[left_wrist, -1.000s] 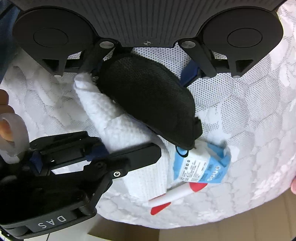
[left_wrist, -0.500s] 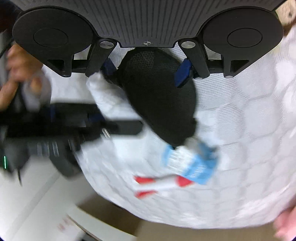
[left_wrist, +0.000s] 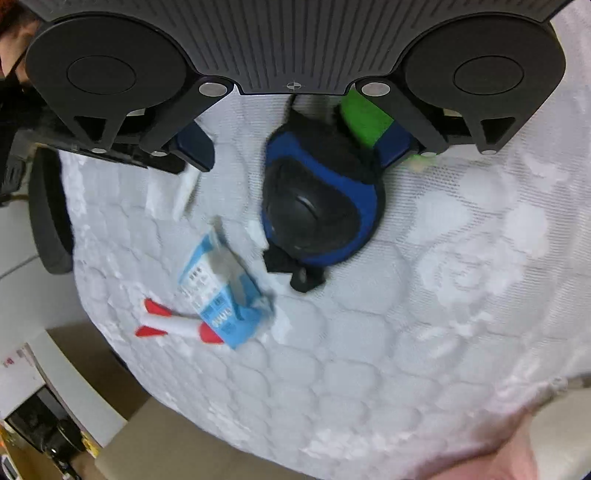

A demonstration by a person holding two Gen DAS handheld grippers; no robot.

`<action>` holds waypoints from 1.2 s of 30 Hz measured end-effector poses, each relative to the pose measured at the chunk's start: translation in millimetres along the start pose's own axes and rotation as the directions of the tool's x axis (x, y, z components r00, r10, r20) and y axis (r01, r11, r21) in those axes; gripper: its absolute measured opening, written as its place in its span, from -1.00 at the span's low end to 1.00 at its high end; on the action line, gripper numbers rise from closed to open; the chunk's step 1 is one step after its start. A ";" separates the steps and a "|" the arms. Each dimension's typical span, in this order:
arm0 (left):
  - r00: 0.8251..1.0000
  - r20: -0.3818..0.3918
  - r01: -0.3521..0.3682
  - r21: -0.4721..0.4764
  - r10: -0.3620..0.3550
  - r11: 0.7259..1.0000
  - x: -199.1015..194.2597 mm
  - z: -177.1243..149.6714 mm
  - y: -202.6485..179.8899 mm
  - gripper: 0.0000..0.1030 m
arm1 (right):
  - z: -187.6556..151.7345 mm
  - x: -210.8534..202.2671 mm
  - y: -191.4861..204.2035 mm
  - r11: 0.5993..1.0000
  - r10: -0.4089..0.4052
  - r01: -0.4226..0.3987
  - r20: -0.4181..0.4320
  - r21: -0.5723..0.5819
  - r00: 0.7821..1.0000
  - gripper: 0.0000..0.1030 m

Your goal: Clean container

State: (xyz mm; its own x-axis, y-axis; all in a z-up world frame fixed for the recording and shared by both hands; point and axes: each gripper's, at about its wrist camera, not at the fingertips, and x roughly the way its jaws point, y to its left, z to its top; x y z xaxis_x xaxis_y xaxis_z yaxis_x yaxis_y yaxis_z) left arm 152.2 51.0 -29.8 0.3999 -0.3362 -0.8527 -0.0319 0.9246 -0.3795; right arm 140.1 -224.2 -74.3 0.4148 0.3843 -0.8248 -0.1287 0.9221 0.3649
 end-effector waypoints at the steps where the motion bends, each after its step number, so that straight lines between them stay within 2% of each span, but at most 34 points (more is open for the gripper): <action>1: 1.000 0.009 -0.008 -0.010 0.008 1.000 -4.0 1.5 2.0 0.92 | -0.2 0.0 3.0 1.000 -0.012 0.012 0.003 -0.025 1.000 -0.51; 2: 1.000 0.018 -0.010 -0.012 0.011 1.000 -14.1 1.2 5.6 0.94 | 0.1 -1.1 4.9 0.999 -0.005 0.005 0.009 -0.034 1.000 -0.45; 4: 0.999 0.041 -0.028 0.012 0.028 1.000 -29.5 -1.7 9.0 0.96 | 2.8 -5.8 3.2 0.998 0.069 -0.069 0.027 -0.002 0.997 -0.27; 6: 0.994 0.070 -0.088 0.057 0.084 0.994 -32.9 -3.7 6.9 0.97 | 8.8 -15.8 -6.8 0.975 0.196 -0.202 0.069 0.091 0.978 0.01; 7: 0.990 0.082 -0.120 0.086 0.113 0.989 -33.3 -5.1 4.6 0.97 | 12.7 -20.9 -11.6 0.959 0.235 -0.247 0.099 0.137 0.967 0.11; 8: 0.986 0.095 -0.150 0.122 0.139 0.981 -30.9 -5.5 0.9 0.97 | 16.2 -25.5 -16.2 0.952 0.238 -0.257 0.130 0.166 0.963 0.32; 10: 0.978 0.108 -0.201 0.226 0.180 0.953 -18.4 -3.6 -12.8 0.97 | 21.9 -33.3 -24.9 0.962 0.170 -0.203 0.184 0.184 0.968 0.39; 12: 0.969 0.106 -0.246 0.358 0.223 0.901 1.3 -1.0 -31.0 0.97 | 25.2 -32.5 -27.0 0.986 0.040 -0.072 0.201 0.151 0.979 0.39; 13: 0.961 0.112 -0.277 0.437 0.253 0.856 13.4 -1.7 -41.9 0.97 | 26.0 -29.8 -27.7 0.990 -0.006 -0.023 0.202 0.140 0.979 0.39; 14: 0.949 0.125 -0.311 0.510 0.289 0.802 26.0 -3.8 -51.7 0.98 | 26.4 -26.7 -28.6 0.991 -0.027 0.001 0.195 0.135 0.980 0.39; 16: 0.922 0.147 -0.369 0.617 0.359 0.695 51.9 -10.4 -63.8 0.98 | 25.8 -19.1 -30.8 0.990 -0.020 -0.004 0.167 0.142 0.986 0.41; 17: 0.917 0.149 -0.373 0.649 0.370 0.663 60.8 -15.0 -66.1 0.98 | 24.9 -15.9 -32.1 0.989 -0.005 -0.018 0.151 0.148 0.989 0.46; 19: 0.932 0.142 -0.341 0.649 0.332 0.680 62.3 -19.7 -66.9 0.98 | 23.3 -9.3 -32.6 0.990 0.011 -0.029 0.124 0.142 0.992 0.48; 21: 0.974 0.060 -0.209 0.623 0.220 0.754 54.5 -19.0 -67.4 0.98 | 20.5 -6.6 -24.5 0.996 -0.012 0.000 0.123 0.095 0.992 0.48; 22: 0.987 0.001 -0.128 0.605 0.160 0.786 51.5 -19.8 -68.8 0.98 | 18.9 -6.9 -20.0 0.998 -0.027 0.018 0.131 0.067 0.991 0.48; 23: 0.993 -0.060 -0.046 0.581 0.099 0.813 48.7 -21.0 -70.4 0.98 | 18.0 -9.0 -16.3 0.998 -0.042 0.036 0.148 0.043 0.988 0.49; 24: 0.992 -0.107 0.005 0.570 0.069 0.822 47.5 -24.3 -73.5 0.98 | 17.2 -11.0 -12.9 0.998 -0.059 0.056 0.169 0.021 0.984 0.50; 25: 0.989 -0.136 0.028 0.576 0.061 0.817 46.6 -28.5 -76.8 0.98 | 16.3 -13.5 -9.7 0.997 -0.075 0.076 0.191 0.005 0.979 0.50; 27: 0.985 -0.143 0.011 0.599 0.093 0.801 41.7 -34.4 -80.3 0.98 | 15.4 -21.5 -2.8 0.994 -0.101 0.107 0.233 -0.016 0.967 0.50; 29: 0.988 -0.082 -0.064 0.573 0.135 0.817 24.7 -31.8 -74.5 0.98 | 21.1 -22.9 5.5 0.992 -0.102 0.117 0.262 -0.043 0.960 0.50; 31: 0.987 -0.004 -0.136 0.524 0.162 0.841 0.3 -25.4 -61.0 0.98 | 33.5 -15.2 21.4 0.978 -0.106 0.153 0.294 -0.143 0.950 0.50; 33: 0.978 0.071 -0.207 0.469 0.197 0.858 -23.4 -19.3 -43.2 1.00 | 46.1 1.3 42.9 0.927 -0.132 0.233 0.326 -0.295 0.936 0.50; 34: 0.974 0.093 -0.224 0.423 0.204 0.878 -32.5 -15.7 -30.9 1.00 | 52.7 11.5 52.7 0.896 -0.136 0.259 0.332 -0.361 0.933 0.50; 36: 0.969 0.119 -0.242 0.305 0.216 0.921 -47.3 -8.1 -3.8 1.00 | 66.9 35.3 67.0 0.858 -0.109 0.240 0.296 -0.453 0.949 0.57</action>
State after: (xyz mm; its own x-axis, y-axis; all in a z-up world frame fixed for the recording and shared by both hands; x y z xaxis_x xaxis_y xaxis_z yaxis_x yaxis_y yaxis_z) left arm 126.0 62.0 9.0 0.4901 -0.1052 -0.8653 0.1531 0.9877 -0.0333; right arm 206.4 -152.0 -50.1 0.6743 0.2503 -0.6947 -0.4190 0.9044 -0.0808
